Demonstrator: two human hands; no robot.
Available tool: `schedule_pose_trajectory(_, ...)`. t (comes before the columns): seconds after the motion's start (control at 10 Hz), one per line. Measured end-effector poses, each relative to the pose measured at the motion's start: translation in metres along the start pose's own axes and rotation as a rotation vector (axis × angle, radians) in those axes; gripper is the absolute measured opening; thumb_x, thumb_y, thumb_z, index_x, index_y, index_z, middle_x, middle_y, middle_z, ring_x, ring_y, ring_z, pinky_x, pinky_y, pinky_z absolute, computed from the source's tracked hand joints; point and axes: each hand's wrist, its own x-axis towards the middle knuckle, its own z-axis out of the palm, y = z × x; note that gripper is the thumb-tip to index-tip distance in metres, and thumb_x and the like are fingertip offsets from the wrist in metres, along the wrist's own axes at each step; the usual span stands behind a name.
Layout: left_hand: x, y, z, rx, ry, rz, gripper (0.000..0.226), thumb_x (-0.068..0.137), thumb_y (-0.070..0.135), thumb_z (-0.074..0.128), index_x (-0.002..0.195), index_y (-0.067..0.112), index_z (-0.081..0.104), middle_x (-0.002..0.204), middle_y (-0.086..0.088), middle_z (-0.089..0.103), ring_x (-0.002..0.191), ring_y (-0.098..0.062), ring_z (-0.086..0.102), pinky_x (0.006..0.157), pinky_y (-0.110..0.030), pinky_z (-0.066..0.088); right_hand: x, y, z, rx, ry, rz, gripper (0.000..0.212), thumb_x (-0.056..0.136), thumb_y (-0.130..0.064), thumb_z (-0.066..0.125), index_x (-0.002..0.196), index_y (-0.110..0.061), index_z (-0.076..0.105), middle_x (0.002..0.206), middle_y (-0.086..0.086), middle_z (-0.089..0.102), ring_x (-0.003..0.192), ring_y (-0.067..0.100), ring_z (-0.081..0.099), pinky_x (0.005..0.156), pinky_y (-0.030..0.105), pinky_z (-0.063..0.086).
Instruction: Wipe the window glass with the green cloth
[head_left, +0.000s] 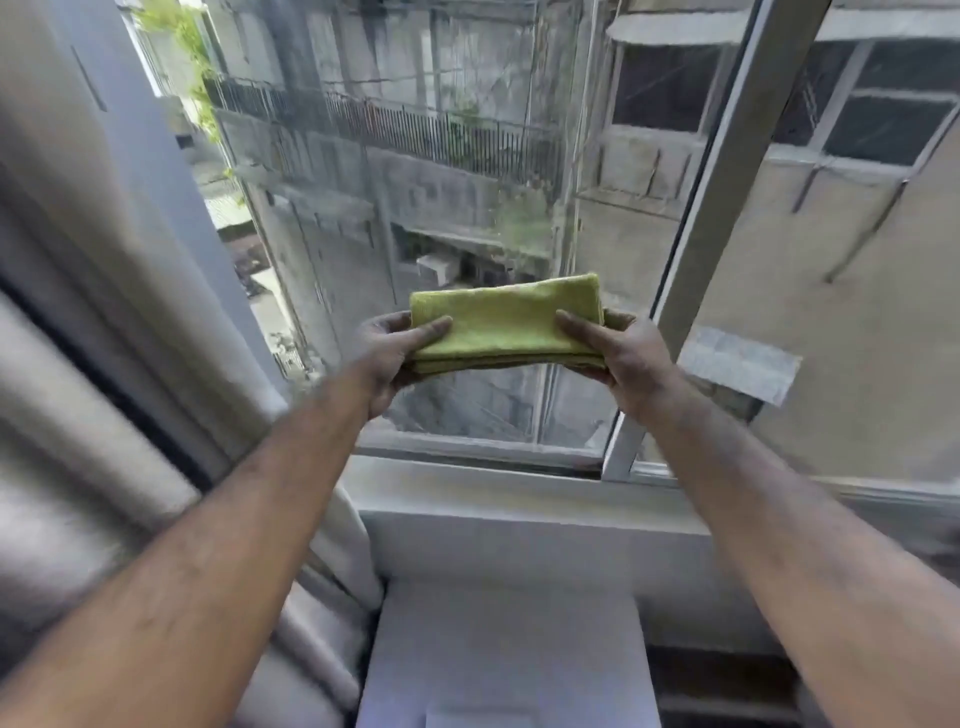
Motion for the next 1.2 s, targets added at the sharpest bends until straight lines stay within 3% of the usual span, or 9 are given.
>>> schedule_pose_trajectory(0.1,-0.012,-0.112,-0.022,0.007,0.0,-0.107,0.007,0.079,0.019,0.084,0.085,0.015,0.084,0.077,0.001,0.081,0.065,-0.013,0.073,0.053,-0.023,0.061,-0.016,0.113,-0.017,-0.033,0.0,0.165,0.019,0.083,-0.014,0.085,0.1,-0.007,0.078,0.081,0.0,0.08,0.069,0.013,0.075,0.064,0.025,0.066)
schedule_pose_trajectory(0.3,-0.065,-0.34,-0.065,0.074,0.003,-0.402,0.011,0.091,0.015,0.076,0.1,0.011,0.082,0.092,-0.002,0.083,0.075,-0.012,0.077,0.063,-0.022,0.065,-0.082,0.324,-0.057,-0.207,-0.025,0.476,0.016,0.095,-0.01,0.073,0.11,-0.007,0.077,0.108,0.011,0.074,0.096,0.022,0.067,0.095,0.04,0.057)
schedule_pose_trajectory(0.4,-0.098,-0.426,-0.083,0.108,-0.023,-0.544,0.013,0.093,0.014,0.075,0.105,0.01,0.08,0.098,-0.003,0.082,0.081,-0.012,0.078,0.065,-0.023,0.064,-0.114,0.405,-0.072,-0.333,-0.053,0.604,0.022,0.099,-0.011,0.069,0.114,0.003,0.074,0.102,0.011,0.07,0.095,0.023,0.062,0.092,0.042,0.051)
schedule_pose_trajectory(0.5,-0.124,-0.504,-0.095,0.206,-0.008,-0.656,0.014,0.092,0.013,0.077,0.105,0.009,0.079,0.1,-0.007,0.081,0.077,-0.012,0.078,0.064,-0.024,0.064,-0.143,0.484,-0.078,-0.664,-0.14,0.635,0.019,0.099,-0.022,0.07,0.092,-0.005,0.075,0.081,0.003,0.064,0.078,0.019,0.056,0.073,0.029,0.042)
schedule_pose_trajectory(0.6,-0.146,-0.567,-0.103,0.323,0.035,-0.734,0.023,0.089,0.009,0.079,0.109,-0.001,0.076,0.099,-0.016,0.078,0.066,-0.008,0.076,0.06,-0.023,0.065,-0.169,0.549,-0.08,-0.923,-0.178,0.604,0.043,0.096,-0.028,0.073,0.061,-0.023,0.049,0.059,-0.01,0.048,0.061,0.017,0.046,0.052,0.017,0.035)
schedule_pose_trajectory(0.7,-0.159,-0.614,-0.108,0.501,0.108,-0.709,0.027,0.084,0.015,0.086,0.105,0.0,0.078,0.09,-0.015,0.08,0.069,-0.012,0.073,0.059,-0.018,0.062,-0.186,0.601,-0.08,-1.011,-0.106,0.628,0.038,0.09,-0.036,0.079,0.066,-0.018,0.055,0.064,-0.001,0.054,0.071,0.026,0.052,0.061,0.034,0.04)
schedule_pose_trajectory(0.8,-0.167,-0.649,-0.108,0.833,0.079,-0.614,0.026,0.083,0.032,0.087,0.096,0.01,0.08,0.088,-0.007,0.081,0.079,-0.017,0.072,0.066,-0.021,0.056,-0.197,0.64,-0.078,-1.042,0.001,0.679,0.028,0.086,-0.041,0.081,0.092,-0.015,0.073,0.086,0.005,0.07,0.082,0.028,0.062,0.072,0.034,0.049)
schedule_pose_trajectory(1.0,-0.174,-0.679,-0.094,1.384,-0.053,-0.407,0.036,0.093,0.045,0.071,0.113,0.016,0.064,0.111,-0.007,0.073,0.105,-0.033,0.07,0.078,-0.043,0.056,-0.214,0.674,-0.071,-1.495,-0.053,0.49,0.041,0.091,-0.048,0.072,0.108,-0.014,0.058,0.104,0.011,0.072,0.095,0.039,0.072,0.069,0.039,0.048)
schedule_pose_trajectory(1.2,-0.151,-0.645,-0.08,1.508,-0.207,-0.244,0.075,0.092,0.035,0.075,0.149,0.006,0.035,0.143,-0.016,0.052,0.128,-0.036,0.055,0.095,-0.05,0.053,-0.196,0.641,-0.068,-1.74,-0.467,0.051,0.049,0.09,-0.042,0.074,0.121,-0.009,0.057,0.116,0.01,0.065,0.11,0.034,0.065,0.075,0.044,0.054)
